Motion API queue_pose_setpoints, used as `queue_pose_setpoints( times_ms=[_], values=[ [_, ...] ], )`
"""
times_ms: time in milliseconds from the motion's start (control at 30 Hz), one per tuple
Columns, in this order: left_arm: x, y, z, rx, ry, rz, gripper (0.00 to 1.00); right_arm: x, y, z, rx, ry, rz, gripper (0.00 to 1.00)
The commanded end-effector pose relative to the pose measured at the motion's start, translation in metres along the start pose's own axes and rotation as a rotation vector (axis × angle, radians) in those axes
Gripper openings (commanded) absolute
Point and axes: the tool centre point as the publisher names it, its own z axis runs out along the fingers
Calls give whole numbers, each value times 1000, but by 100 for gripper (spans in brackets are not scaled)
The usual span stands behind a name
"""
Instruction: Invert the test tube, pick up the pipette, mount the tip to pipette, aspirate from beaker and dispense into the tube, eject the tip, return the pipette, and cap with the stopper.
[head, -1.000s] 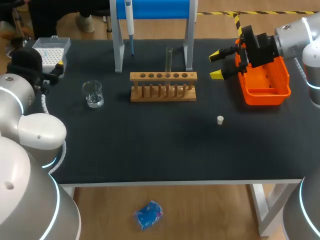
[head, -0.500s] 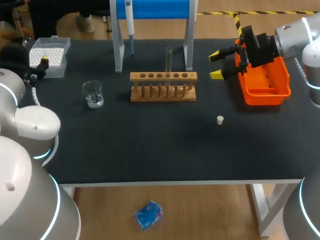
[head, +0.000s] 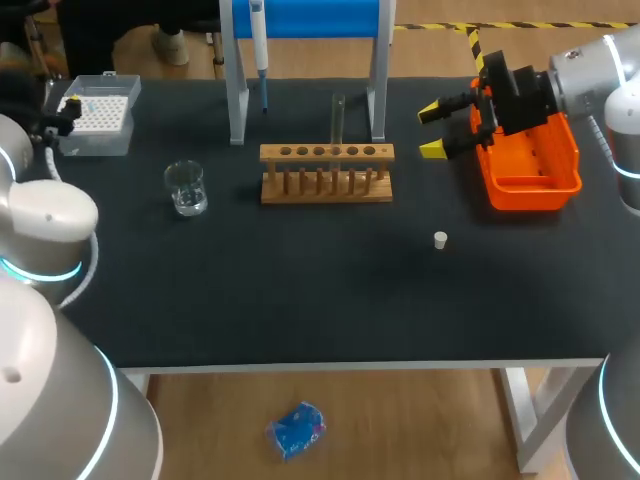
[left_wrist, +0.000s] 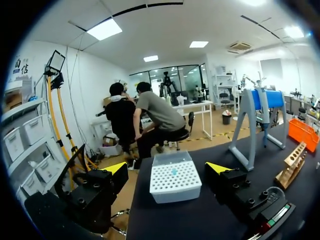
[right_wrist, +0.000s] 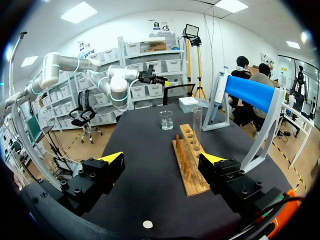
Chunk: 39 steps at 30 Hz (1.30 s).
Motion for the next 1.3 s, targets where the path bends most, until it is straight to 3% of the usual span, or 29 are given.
queue_pose_setpoints(
  times_ms=[33,300,667,1033,1300],
  values=[
    [-8,3,27,-33,0,-14,100,0,0,0,2,0,0,100],
    [-10,7,53,-115,-2,-55,100,0,0,0,2,0,0,100],
    [12,14,77,-190,62,-88,100,0,0,0,2,0,0,100],
    [19,23,91,-207,75,-81,100,0,0,0,2,0,0,100],
    [24,39,103,-244,80,-87,100,0,0,0,2,0,0,100]
  ],
)
